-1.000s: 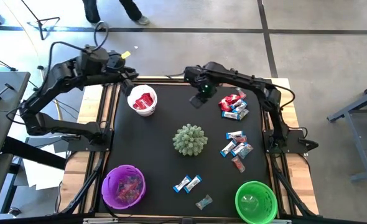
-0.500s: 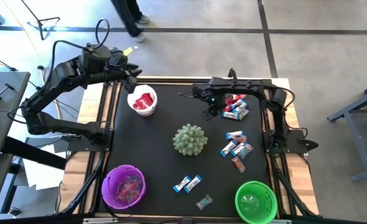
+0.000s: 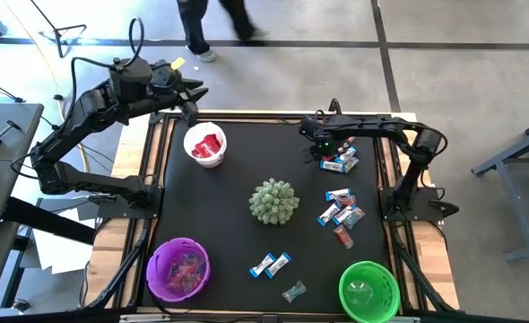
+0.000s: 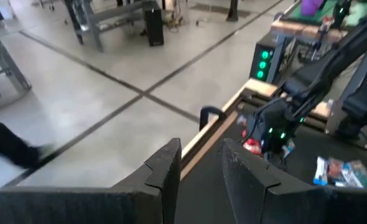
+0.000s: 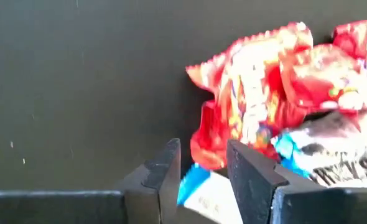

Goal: Organize candy in baskets
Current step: Put the red candy into the white bucket

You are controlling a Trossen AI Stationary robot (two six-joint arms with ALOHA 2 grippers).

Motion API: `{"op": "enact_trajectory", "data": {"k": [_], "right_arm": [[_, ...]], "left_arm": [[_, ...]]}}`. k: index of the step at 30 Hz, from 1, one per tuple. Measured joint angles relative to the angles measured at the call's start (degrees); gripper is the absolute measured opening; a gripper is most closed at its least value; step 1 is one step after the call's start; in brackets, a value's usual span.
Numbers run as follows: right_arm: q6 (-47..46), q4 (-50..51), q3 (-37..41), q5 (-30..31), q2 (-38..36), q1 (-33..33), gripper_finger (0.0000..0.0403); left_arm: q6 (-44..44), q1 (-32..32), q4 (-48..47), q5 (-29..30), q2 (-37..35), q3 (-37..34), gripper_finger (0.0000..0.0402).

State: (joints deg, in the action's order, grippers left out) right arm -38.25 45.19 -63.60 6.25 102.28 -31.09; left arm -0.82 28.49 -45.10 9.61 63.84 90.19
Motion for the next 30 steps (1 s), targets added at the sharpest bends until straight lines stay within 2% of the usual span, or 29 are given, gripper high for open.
{"op": "enact_trajectory", "data": {"k": [12,21,30], "right_arm": [[0.1,-3.1,-0.1,6.7,0.0,-2.6,0.0124],[-2.0,-2.6,1.2,0.4,1.0,-4.1,0.0124],[-4.2,-3.3,2.9,0.6,1.7,-3.0,0.0119]], "left_arm": [[-1.5,0.0,1.9,0.0,0.0,0.0,0.0104],[-1.5,0.0,1.9,0.0,0.0,0.0,0.0104],[-1.5,0.0,1.8,0.0,0.0,0.0,0.0104]]}}
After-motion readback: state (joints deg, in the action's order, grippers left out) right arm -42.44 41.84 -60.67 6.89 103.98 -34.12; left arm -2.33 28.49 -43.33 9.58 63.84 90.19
